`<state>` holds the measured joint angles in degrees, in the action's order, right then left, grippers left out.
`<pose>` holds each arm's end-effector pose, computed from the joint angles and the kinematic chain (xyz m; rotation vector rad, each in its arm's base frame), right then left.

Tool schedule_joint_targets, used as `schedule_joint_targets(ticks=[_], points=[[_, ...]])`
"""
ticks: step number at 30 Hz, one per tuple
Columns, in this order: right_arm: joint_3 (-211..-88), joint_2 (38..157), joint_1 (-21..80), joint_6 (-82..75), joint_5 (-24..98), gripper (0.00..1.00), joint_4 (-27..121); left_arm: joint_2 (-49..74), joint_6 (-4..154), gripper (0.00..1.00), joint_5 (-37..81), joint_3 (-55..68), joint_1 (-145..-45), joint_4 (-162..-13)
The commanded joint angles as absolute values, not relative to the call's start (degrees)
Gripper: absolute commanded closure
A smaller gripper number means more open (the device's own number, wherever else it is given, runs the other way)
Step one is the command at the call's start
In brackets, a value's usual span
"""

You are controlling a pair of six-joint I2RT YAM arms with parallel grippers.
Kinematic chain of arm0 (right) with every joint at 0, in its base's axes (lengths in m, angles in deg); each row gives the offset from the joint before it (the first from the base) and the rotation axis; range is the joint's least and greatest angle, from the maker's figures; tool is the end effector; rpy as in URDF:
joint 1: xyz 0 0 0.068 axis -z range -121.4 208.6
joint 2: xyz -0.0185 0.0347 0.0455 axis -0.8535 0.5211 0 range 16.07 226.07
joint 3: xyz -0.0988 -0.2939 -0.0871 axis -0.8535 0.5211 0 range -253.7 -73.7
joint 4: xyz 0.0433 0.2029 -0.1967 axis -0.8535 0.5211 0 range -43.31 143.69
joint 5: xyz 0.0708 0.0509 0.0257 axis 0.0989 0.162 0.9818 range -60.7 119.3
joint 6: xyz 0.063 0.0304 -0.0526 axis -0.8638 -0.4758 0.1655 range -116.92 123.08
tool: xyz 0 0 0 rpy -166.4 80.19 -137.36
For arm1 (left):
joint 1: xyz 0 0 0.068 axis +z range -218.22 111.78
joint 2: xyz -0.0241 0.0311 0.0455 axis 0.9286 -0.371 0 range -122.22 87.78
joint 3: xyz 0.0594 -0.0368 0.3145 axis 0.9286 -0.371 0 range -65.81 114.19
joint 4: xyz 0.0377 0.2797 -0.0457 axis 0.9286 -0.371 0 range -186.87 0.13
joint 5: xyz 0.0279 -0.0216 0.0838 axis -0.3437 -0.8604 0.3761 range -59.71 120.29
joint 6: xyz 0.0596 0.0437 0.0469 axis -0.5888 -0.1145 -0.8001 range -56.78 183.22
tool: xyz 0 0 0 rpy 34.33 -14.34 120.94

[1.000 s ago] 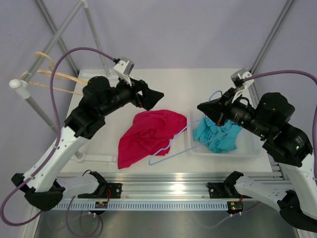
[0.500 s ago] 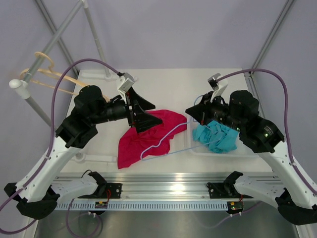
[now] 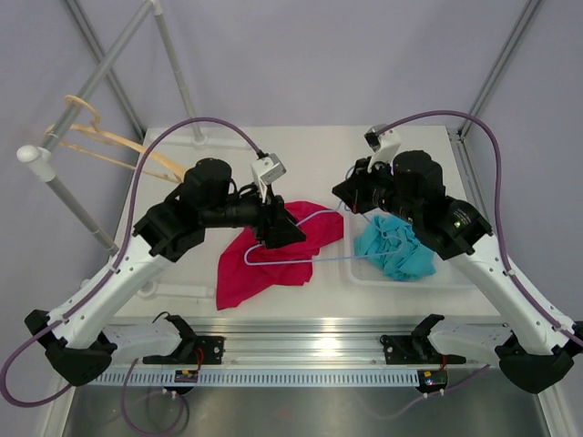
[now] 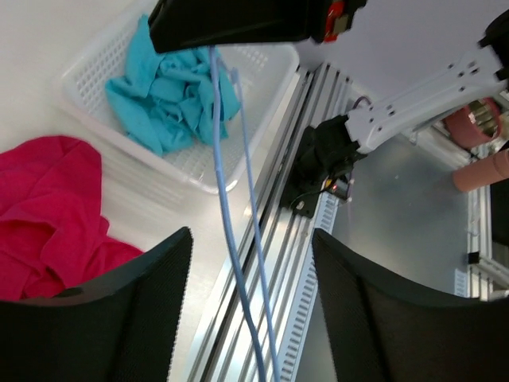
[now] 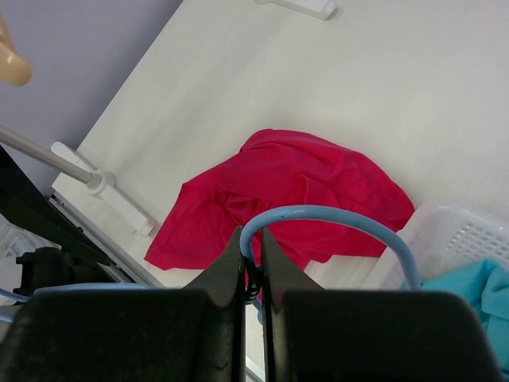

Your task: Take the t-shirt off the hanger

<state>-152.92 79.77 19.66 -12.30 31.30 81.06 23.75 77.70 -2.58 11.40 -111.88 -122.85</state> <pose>0.2075 0.1711 0.4769 -0.4236 1.9112 0.6694 0.1614 -0.2123 0.4696 0.9112 1.8435 -1.2069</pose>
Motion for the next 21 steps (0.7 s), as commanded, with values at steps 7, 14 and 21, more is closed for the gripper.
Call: schedule_joint_targets(ticks=[7, 14, 21], points=[[-155.79, 80.41, 19.66, -12.65, 30.09, 1.0, 77.45, 20.9, 73.59, 0.88, 0.67, 13.99, -113.93, -128.19], [-154.74, 80.06, 19.75, -11.78, 30.71, 1.0, 77.19, 22.13, 76.14, 1.0, 3.66, 13.99, -114.01, -127.06], [-154.91, 78.65, 19.66, -11.86, 32.11, 0.44, 76.66, 24.76, 79.47, 1.0, 2.34, 10.39, -114.01, -122.23]])
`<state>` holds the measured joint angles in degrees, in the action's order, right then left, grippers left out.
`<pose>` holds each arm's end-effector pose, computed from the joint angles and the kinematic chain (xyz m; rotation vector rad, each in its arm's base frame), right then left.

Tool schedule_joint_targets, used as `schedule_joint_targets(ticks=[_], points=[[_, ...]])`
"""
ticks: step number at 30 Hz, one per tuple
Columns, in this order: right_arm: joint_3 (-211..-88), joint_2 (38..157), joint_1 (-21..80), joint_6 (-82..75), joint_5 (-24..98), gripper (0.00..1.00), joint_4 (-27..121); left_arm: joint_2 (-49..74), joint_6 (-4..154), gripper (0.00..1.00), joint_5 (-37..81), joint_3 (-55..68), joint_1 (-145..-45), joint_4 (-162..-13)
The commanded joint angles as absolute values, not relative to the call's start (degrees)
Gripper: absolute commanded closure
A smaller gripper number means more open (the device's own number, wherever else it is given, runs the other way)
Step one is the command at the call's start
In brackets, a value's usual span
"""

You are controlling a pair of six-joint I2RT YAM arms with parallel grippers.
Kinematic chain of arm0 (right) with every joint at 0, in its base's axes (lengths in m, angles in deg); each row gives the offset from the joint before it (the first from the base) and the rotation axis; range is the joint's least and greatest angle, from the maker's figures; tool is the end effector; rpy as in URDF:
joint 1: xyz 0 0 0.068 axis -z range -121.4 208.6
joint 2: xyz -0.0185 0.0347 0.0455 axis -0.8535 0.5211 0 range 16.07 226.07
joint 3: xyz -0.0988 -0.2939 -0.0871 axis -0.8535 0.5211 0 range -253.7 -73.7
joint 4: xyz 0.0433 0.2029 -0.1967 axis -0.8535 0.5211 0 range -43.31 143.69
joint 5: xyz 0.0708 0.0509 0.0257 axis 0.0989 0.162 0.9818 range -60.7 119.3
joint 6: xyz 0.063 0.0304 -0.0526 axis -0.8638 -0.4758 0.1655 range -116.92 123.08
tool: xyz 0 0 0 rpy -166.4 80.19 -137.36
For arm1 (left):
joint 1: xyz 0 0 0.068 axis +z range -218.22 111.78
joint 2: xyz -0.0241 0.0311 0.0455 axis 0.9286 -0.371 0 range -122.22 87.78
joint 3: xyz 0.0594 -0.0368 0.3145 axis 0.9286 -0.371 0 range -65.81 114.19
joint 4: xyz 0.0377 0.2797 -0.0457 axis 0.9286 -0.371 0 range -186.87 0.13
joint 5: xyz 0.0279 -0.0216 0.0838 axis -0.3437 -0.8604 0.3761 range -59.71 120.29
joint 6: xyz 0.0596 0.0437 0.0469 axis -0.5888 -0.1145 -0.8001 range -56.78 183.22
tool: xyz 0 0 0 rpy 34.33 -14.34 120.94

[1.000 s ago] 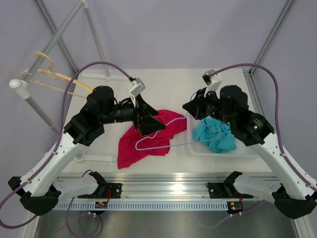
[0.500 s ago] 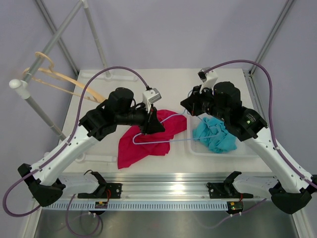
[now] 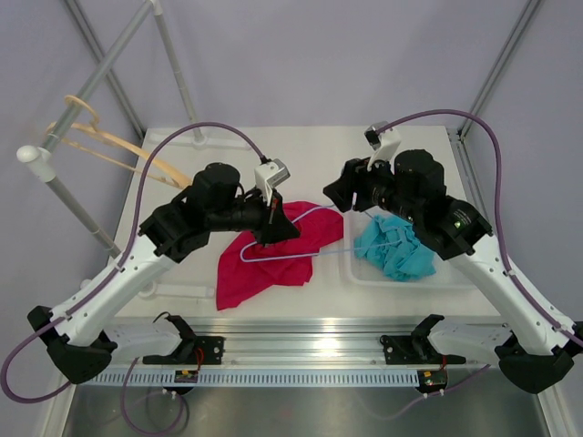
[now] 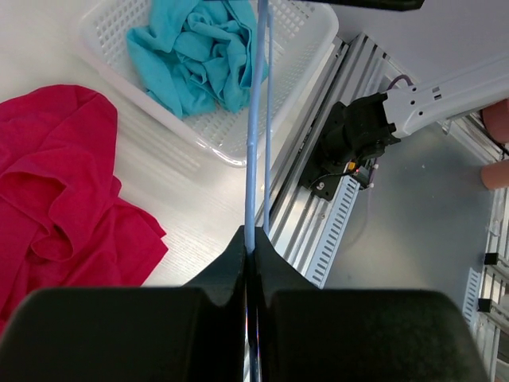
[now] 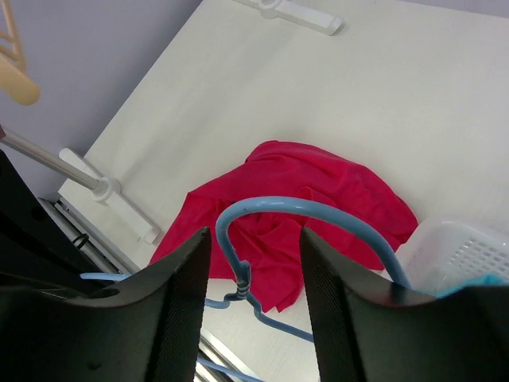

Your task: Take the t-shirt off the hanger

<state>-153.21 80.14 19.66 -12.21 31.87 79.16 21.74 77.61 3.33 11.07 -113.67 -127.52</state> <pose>0.2097 0.1739 0.4820 -0.4261 1.8791 0.6877 0.1677 -0.2206 0.4465 0.8823 1.9896 -1.1080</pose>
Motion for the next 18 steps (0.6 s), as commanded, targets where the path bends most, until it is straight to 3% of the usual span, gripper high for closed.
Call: schedule_joint_targets(ticks=[1, 3, 7, 18], points=[[-155.26, 78.47, 19.66, -11.86, 32.11, 0.35, 76.75, 25.11, 79.91, 1.0, 2.51, 10.13, -114.01, -121.87], [-155.44, 78.39, 19.66, -12.13, 32.11, 0.29, 76.84, 26.34, 82.01, 1.0, 5.3, 8.9, -114.01, -121.43], [-155.35, 77.95, 19.66, -12.21, 30.01, 0.03, 77.54, 28.02, 84.05, 1.0, 8.66, 6.7, -114.1, -119.76], [-153.86, 71.98, 19.66, -12.83, 20.86, 0.0, 79.21, 27.5, 84.14, 1.0, 28.25, 7.22, -114.01, -121.69]])
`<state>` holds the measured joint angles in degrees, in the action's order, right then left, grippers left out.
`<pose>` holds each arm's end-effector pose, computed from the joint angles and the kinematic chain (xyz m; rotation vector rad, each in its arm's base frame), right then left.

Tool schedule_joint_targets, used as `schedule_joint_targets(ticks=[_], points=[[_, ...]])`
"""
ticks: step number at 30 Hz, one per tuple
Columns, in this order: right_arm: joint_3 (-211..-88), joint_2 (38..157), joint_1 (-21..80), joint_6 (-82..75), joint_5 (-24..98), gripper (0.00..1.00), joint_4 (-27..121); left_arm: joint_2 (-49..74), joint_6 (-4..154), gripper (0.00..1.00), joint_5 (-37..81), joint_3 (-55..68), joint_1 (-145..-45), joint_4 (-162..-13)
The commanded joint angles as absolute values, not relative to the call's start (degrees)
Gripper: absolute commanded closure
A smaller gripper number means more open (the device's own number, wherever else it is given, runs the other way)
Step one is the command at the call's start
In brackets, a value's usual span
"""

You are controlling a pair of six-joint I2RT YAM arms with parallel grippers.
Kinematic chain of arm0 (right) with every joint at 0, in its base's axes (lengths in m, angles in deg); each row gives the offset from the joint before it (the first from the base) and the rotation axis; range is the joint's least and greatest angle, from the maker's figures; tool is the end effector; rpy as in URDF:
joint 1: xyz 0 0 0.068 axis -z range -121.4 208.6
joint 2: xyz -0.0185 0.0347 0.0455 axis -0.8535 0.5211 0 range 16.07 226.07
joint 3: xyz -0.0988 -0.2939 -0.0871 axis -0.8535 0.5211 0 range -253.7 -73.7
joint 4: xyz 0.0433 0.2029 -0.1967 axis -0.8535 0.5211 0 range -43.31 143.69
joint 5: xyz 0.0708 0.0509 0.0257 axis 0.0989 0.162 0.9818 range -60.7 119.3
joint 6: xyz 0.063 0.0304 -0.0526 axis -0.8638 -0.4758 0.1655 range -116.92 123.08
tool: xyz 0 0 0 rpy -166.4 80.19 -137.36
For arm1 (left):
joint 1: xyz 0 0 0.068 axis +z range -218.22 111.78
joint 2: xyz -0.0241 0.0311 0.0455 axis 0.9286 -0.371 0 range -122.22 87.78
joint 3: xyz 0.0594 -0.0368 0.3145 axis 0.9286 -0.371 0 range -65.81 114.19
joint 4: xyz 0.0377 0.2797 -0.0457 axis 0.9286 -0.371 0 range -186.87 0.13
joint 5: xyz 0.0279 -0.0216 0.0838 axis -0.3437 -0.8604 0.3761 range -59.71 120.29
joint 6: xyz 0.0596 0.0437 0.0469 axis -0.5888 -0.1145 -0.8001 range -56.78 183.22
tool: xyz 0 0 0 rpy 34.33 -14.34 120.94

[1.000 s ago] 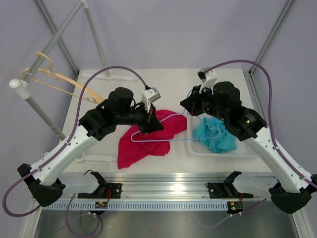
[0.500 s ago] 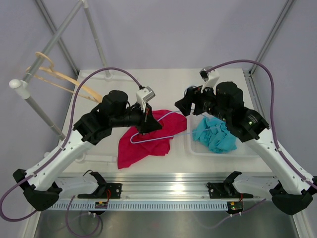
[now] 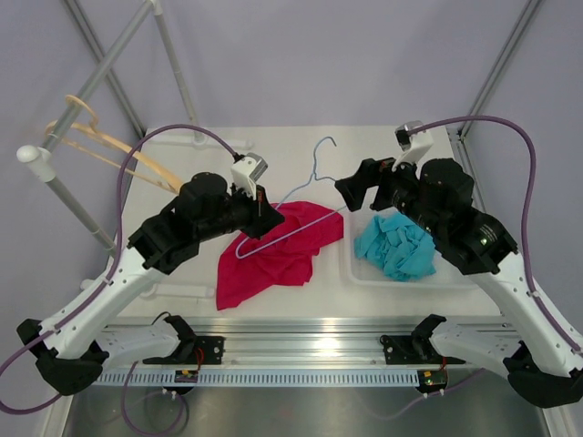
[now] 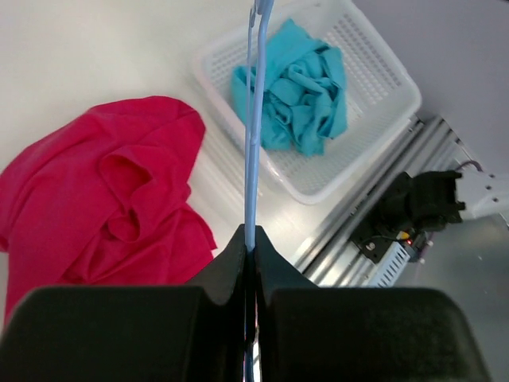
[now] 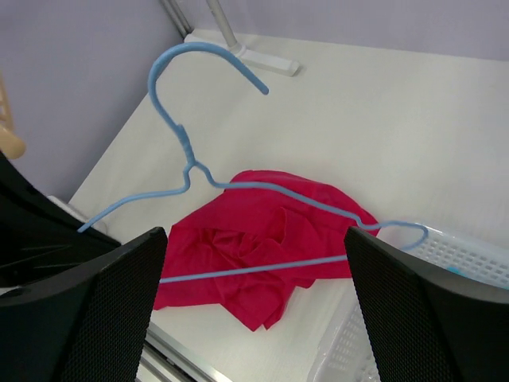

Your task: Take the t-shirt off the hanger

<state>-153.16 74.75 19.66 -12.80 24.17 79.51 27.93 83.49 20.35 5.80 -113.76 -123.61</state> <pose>0.1883 0.1431 0.5029 -0.2992 1.7964 0.6055 0.1687 -0.1910 0.4434 0.5689 1.9850 -0.9063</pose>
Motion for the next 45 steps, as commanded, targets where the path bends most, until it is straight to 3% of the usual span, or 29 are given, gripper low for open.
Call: schedule_joint_targets(ticks=[1, 13, 20, 32, 45], points=[[-153.86, 71.45, 19.66, -12.57, 20.78, 0.0, 79.3, 26.71, 84.22, 1.0, 29.31, 7.4, -114.01, -121.78], [-148.59, 59.84, 19.66, -10.46, 22.27, 0.01, 81.05, 16.07, 91.33, 1.0, 68.58, 17.93, -114.01, -122.92], [-147.62, 58.08, 19.66, -10.11, 23.15, 0.0, 81.58, 11.67, 89.42, 1.0, 98.18, 23.66, -113.84, -115.31], [-146.74, 54.66, 19.66, -10.46, 26.31, 0.0, 80.88, 3.94, 84.4, 1.0, 112.63, 29.37, -110.42, -112.37], [-145.42, 54.3, 19.66, -10.81, 28.68, 0.01, 79.65, 5.6, 84.04, 1.0, 112.29, 30.26, -100.31, -111.14]])
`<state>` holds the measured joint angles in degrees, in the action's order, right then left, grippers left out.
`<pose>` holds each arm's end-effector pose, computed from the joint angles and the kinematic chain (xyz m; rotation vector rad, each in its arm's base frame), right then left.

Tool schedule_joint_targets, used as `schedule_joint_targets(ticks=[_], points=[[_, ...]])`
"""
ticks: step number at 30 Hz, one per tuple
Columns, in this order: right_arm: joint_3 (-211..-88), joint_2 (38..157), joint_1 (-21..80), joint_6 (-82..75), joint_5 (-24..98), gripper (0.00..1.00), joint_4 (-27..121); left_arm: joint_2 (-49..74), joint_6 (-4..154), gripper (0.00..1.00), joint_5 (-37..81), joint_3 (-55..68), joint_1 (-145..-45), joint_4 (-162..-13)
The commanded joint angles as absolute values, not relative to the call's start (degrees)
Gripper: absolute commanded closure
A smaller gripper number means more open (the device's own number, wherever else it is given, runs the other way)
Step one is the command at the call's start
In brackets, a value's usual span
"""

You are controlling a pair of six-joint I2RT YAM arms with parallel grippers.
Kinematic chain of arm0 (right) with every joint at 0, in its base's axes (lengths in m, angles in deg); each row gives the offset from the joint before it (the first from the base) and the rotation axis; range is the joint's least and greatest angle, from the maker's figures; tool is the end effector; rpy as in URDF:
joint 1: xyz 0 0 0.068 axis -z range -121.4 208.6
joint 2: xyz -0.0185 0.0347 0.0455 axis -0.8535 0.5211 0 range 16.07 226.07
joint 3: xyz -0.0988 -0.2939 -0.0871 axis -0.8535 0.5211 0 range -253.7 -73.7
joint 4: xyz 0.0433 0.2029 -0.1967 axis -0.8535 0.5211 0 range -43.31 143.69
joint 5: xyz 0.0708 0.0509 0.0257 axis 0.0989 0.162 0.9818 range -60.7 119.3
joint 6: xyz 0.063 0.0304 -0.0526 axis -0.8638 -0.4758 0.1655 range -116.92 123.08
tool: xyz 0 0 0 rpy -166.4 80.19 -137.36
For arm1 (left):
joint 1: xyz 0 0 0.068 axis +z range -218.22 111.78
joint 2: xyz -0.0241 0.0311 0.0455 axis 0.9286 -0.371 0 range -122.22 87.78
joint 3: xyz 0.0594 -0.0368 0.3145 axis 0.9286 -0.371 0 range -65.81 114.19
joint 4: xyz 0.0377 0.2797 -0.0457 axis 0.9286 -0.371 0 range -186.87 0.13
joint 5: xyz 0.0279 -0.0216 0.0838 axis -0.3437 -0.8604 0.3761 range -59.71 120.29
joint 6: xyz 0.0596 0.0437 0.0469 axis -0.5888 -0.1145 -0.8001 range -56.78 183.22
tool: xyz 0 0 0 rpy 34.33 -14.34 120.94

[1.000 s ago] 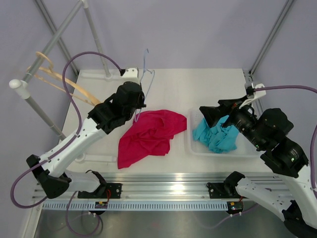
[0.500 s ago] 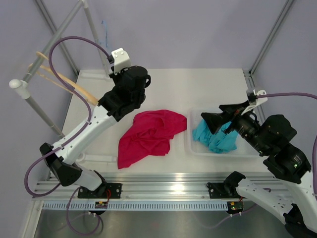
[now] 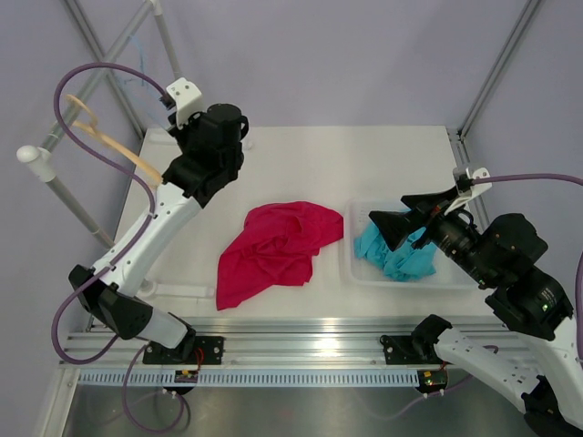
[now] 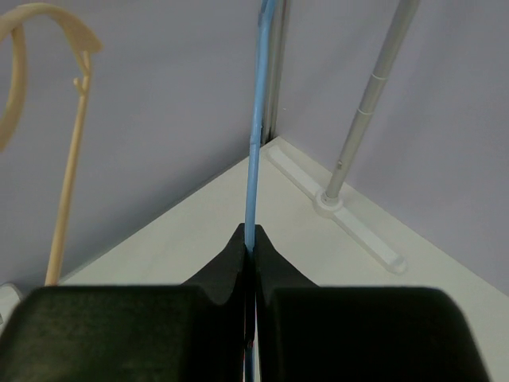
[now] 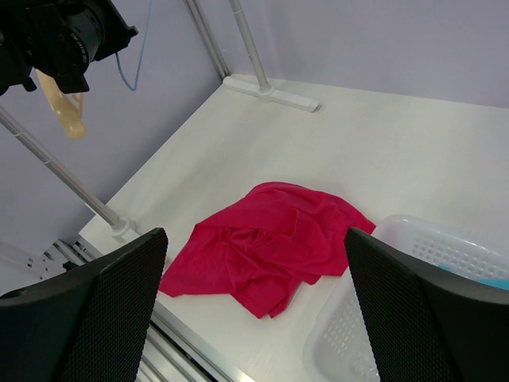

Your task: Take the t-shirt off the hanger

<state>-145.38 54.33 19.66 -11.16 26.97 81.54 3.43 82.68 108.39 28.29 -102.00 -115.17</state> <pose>0.0934 0.0714 0.5038 -0.3188 1.6077 0.6855 0.3186 -0.1218 0.5077 -0.6855 1.5047 0.5416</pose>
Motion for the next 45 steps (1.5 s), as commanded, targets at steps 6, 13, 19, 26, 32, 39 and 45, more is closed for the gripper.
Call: schedule_joint_targets(ticks=[6, 13, 19, 26, 32, 39, 45], points=[[-144.9, 53.69, 19.66, -11.16, 29.04, 0.0, 79.47, 6.4, 85.81, 1.0, 108.6, 28.41, -94.25, -110.97], [-145.6, 54.13, 19.66, -11.16, 30.79, 0.0, 79.91, 4.91, 85.72, 1.0, 104.82, 28.84, -89.93, -110.88], [-145.51, 54.83, 19.66, -11.42, 31.41, 0.01, 79.47, 4.2, 86.42, 1.0, 102.89, 26.74, -89.23, -110.53], [-145.51, 55.01, 19.66, -11.51, 31.67, 0.01, 79.56, 4.73, 87.56, 0.96, 99.81, 25.86, -89.23, -110.62], [-145.25, 54.39, 19.66, -11.42, 32.02, 0.01, 79.56, 4.46, 87.3, 0.83, 99.02, 26.29, -89.23, -110.62], [-144.63, 53.25, 19.66, -12.04, 34.04, 0.0, 79.3, 8.67, 88.7, 0.08, 84.13, 24.54, -89.23, -110.62], [-142.44, 53.16, 19.66, -12.48, 35.45, 0.0, 79.65, 12.46, 83.55, 0.01, 62.47, 23.04, -91.24, -109.3]])
